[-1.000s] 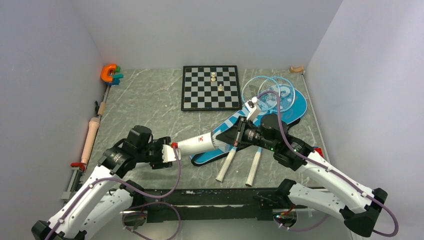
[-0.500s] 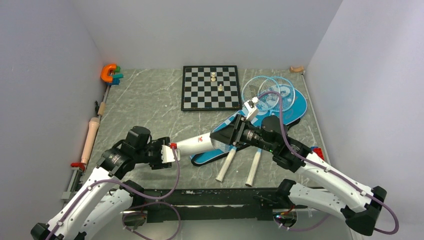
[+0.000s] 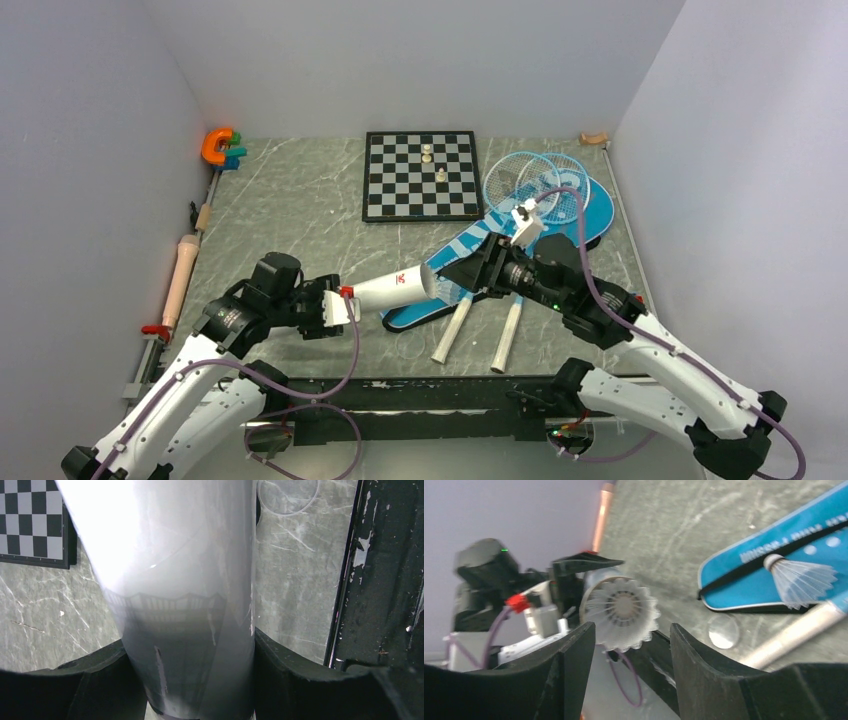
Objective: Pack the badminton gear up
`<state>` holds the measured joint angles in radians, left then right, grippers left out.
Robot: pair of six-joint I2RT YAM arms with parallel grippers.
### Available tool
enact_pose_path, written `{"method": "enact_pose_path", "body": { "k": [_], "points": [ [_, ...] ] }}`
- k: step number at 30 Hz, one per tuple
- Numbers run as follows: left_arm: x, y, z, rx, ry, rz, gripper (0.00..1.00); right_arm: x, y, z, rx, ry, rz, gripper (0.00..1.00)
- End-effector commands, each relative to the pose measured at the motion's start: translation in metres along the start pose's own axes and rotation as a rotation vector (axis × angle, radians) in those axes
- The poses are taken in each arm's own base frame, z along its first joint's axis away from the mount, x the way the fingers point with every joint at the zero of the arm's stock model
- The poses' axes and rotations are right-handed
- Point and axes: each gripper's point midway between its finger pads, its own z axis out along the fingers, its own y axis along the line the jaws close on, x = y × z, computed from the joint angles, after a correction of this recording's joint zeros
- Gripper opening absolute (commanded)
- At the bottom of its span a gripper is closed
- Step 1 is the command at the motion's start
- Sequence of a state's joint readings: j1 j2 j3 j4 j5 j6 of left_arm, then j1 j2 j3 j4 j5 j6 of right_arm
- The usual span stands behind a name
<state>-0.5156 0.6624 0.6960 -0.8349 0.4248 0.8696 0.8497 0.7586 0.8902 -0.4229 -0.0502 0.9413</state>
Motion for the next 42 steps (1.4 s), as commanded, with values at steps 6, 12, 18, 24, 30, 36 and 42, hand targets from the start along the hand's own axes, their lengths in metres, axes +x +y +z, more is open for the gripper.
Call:
{"method": "enact_pose_path", "body": {
  "k": [6,12,18,24,30,36,42],
  "points": [
    [-0.03,0.017,-0.014,-0.053,-0.091,0.034,0.53,0.017,-0.026,0.023,0.087,0.072,-0.034,0.6],
    [-0.031,0.017,-0.014,-0.054,-0.095,0.036,0.53,0.022,-0.024,0.037,0.069,0.098,-0.023,0.58],
    [-0.029,0.016,-0.013,-0.051,-0.094,0.038,0.54,0.03,-0.019,0.055,0.044,0.142,-0.018,0.56],
    [-0.028,0.015,-0.013,-0.048,-0.093,0.039,0.54,0.038,-0.008,0.068,0.01,0.174,-0.016,0.6],
    [-0.019,0.008,-0.009,-0.035,-0.071,0.035,0.54,0.019,0.0,0.049,0.012,0.11,-0.021,0.8],
    [-0.01,0.003,-0.006,-0.026,-0.052,0.031,0.54,-0.004,-0.013,0.008,0.049,0.026,-0.009,0.84],
    [-0.011,0.003,-0.007,-0.026,-0.051,0.031,0.54,0.005,-0.064,0.003,0.159,0.04,0.039,0.82]
  ]
}}
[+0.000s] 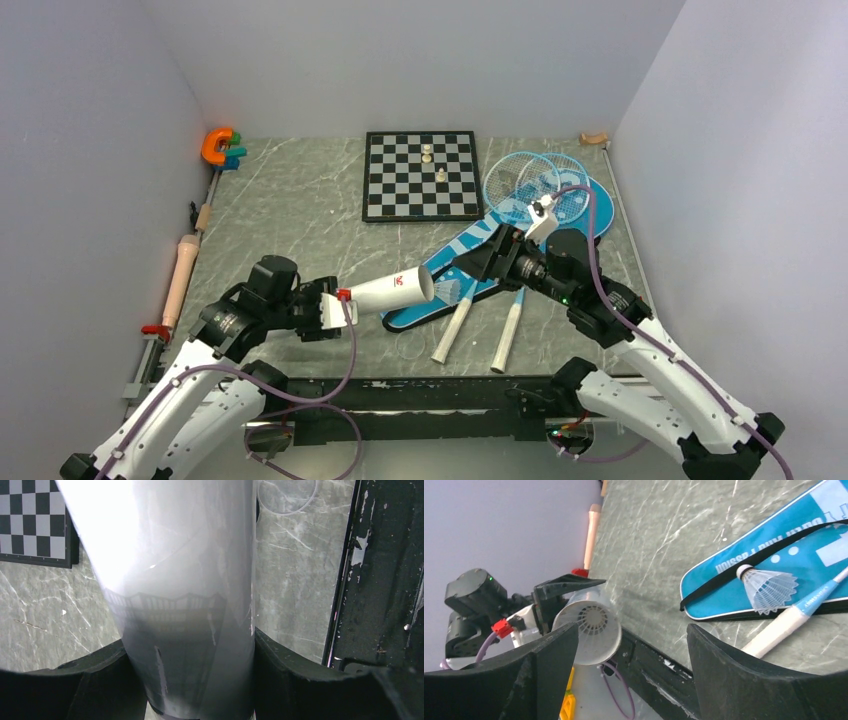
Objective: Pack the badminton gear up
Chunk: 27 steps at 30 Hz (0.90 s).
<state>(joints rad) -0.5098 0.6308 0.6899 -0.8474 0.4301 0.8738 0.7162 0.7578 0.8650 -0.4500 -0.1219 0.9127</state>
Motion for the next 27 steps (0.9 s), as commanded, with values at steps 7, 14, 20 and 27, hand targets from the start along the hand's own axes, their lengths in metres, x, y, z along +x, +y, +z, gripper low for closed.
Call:
{"method": "enact_pose_path", "body": {
  "k": [7,14,20,27],
  "points": [
    [-0.01,0.004,-0.005,-0.013,-0.038,0.032,0.54,0.04,-0.088,0.037,0.179,0.082,0.056,0.77],
    [-0.013,0.006,-0.008,-0.019,-0.039,0.045,0.54,0.051,-0.116,0.072,0.229,0.125,0.066,0.75],
    [-0.012,0.005,-0.008,-0.015,-0.04,0.045,0.54,0.057,-0.13,0.098,0.241,0.138,0.097,0.71],
    [-0.012,0.005,-0.007,-0.016,-0.041,0.048,0.54,0.067,-0.144,0.122,0.251,0.166,0.139,0.58]
  ]
}}
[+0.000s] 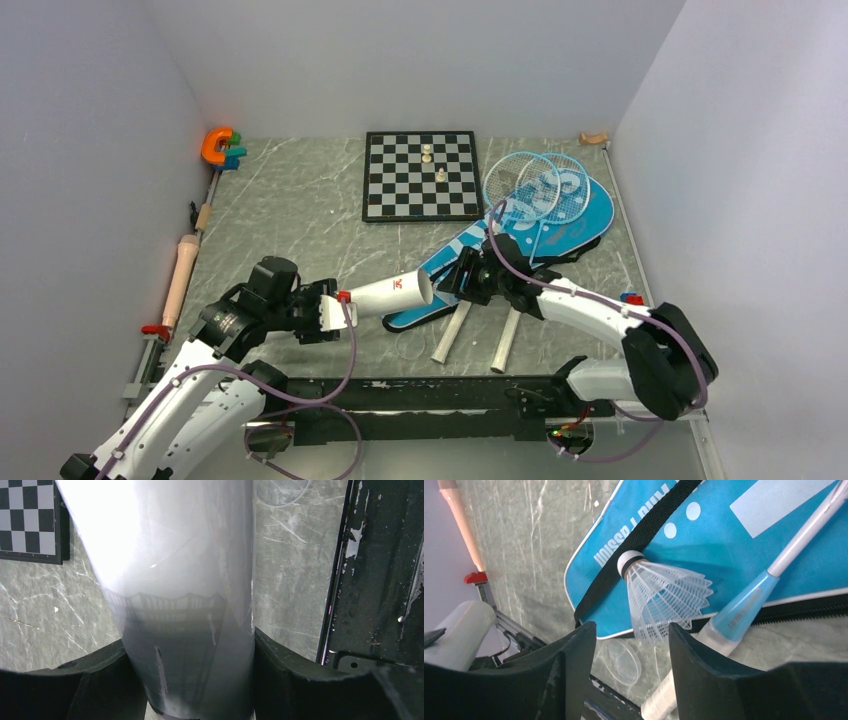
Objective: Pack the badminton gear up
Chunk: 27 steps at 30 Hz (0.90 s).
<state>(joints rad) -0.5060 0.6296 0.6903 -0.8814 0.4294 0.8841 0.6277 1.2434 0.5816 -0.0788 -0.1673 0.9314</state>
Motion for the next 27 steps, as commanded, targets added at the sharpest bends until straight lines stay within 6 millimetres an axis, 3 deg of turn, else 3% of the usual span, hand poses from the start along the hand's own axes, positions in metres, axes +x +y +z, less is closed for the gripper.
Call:
{"method": "enact_pose_path", "body": {
  "k": [1,5,9,13,17,21,27],
  "points": [
    [-0.017,0.011,-0.006,-0.036,-0.061,0.052,0.54,-0.012,0.018,0.014,-0.086,-0.033,0.021,0.51],
    [-0.016,0.01,-0.007,-0.034,-0.056,0.051,0.54,-0.013,0.018,0.017,-0.076,-0.034,0.026,0.26],
    [-0.014,0.008,-0.005,-0.028,-0.052,0.046,0.53,-0.024,0.028,-0.002,-0.09,-0.074,0.012,0.0],
    [-0.012,0.005,-0.003,-0.02,-0.051,0.047,0.53,-0.028,0.049,-0.04,-0.142,-0.092,-0.009,0.0],
    [-0.01,0.003,-0.003,-0.014,-0.049,0.051,0.53,-0.029,0.076,-0.096,-0.242,-0.119,-0.09,0.0],
    [-0.01,0.004,-0.003,-0.013,-0.047,0.06,0.53,-0.022,0.09,-0.148,-0.281,-0.113,-0.198,0.0],
    [-0.009,0.007,-0.001,-0.019,-0.039,0.066,0.53,-0.017,0.121,-0.197,-0.395,-0.097,-0.247,0.0]
  ]
}}
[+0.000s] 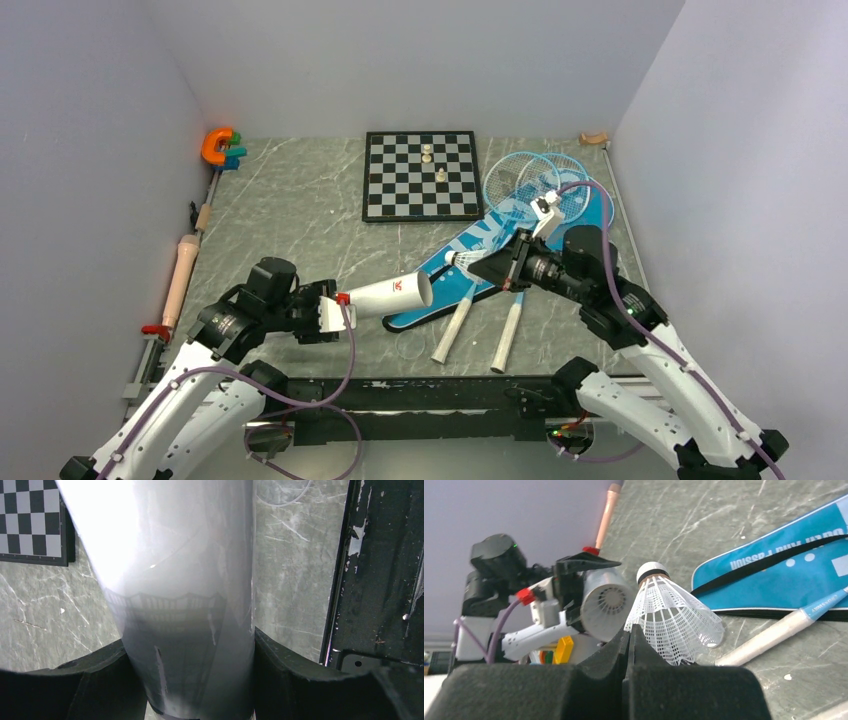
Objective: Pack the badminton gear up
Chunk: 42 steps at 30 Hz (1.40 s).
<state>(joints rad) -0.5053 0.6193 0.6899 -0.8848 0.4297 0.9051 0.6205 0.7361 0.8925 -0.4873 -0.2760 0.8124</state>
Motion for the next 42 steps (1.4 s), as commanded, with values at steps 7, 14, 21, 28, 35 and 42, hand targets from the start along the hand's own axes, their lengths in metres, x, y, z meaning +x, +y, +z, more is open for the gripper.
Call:
{"method": "enact_pose_path", "body": {
  "k": [7,14,21,28,35,42],
  "points": [
    [-0.009,0.01,0.0,-0.023,-0.032,0.039,0.54,0.013,0.034,-0.018,-0.111,0.137,-0.027,0.0],
    [-0.006,0.011,0.002,-0.021,-0.016,0.044,0.54,0.028,0.038,-0.015,-0.157,0.231,-0.052,0.0],
    [-0.008,0.013,0.002,-0.023,-0.023,0.045,0.54,0.036,0.046,-0.016,-0.207,0.296,-0.091,0.0],
    [-0.013,0.014,0.0,-0.018,-0.035,0.044,0.53,0.038,0.055,-0.005,-0.285,0.319,-0.082,0.0],
    [-0.019,0.017,-0.003,-0.025,-0.048,0.043,0.53,0.039,0.067,0.023,-0.319,0.327,-0.074,0.0],
    [-0.02,0.015,-0.003,-0.022,-0.056,0.038,0.53,0.045,0.07,0.038,-0.305,0.334,-0.072,0.28]
  ]
}}
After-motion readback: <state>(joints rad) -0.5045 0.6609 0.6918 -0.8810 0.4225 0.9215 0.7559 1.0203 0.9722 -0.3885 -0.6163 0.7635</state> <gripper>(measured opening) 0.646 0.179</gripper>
